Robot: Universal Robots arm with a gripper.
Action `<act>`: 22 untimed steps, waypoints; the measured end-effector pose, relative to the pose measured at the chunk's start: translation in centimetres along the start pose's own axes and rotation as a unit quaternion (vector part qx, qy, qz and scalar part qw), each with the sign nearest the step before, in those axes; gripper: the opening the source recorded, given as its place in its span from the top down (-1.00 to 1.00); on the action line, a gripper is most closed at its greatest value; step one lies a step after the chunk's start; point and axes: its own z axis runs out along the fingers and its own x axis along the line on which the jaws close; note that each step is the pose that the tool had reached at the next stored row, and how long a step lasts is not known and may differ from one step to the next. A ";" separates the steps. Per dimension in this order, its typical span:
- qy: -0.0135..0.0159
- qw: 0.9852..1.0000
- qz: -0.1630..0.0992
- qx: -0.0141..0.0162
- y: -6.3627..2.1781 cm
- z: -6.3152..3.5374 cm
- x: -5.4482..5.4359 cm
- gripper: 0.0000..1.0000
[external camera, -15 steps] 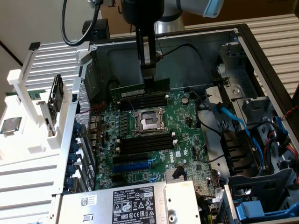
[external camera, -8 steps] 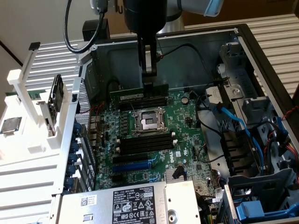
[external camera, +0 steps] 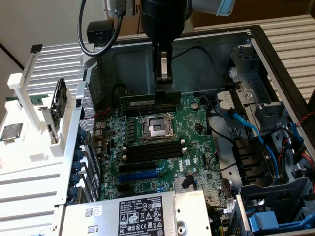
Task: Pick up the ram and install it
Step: 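Insert the ram into the slot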
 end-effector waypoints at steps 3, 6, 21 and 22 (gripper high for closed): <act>0.012 1.000 0.001 0.001 -0.01 0.15 -0.3 0.76; 0.018 1.000 0.001 0.004 0.03 0.23 -0.3 0.76; 0.017 1.000 0.000 0.025 0.31 2.97 0.7 0.76; 0.017 1.000 0.000 0.025 0.32 3.22 0.9 0.76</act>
